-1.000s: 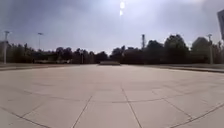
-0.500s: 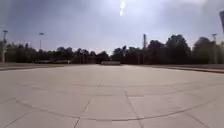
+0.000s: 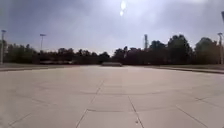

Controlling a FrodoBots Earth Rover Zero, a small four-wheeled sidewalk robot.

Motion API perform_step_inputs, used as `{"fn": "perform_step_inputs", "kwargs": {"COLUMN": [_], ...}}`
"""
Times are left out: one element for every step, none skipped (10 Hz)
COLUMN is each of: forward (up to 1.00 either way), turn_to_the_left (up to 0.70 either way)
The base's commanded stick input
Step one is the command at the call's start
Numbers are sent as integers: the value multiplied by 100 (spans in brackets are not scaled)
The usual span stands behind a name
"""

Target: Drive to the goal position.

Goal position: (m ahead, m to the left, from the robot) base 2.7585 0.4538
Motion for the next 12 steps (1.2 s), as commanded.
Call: {"fn": "perform_step_inputs", "kwargs": {"forward": [100,100,100,100,100,100,100,100,100,100,100,100], "turn_to_the_left": [-1,-1,-1,-1,-1,-1,-1,-1,-1,-1,-1,-1]}}
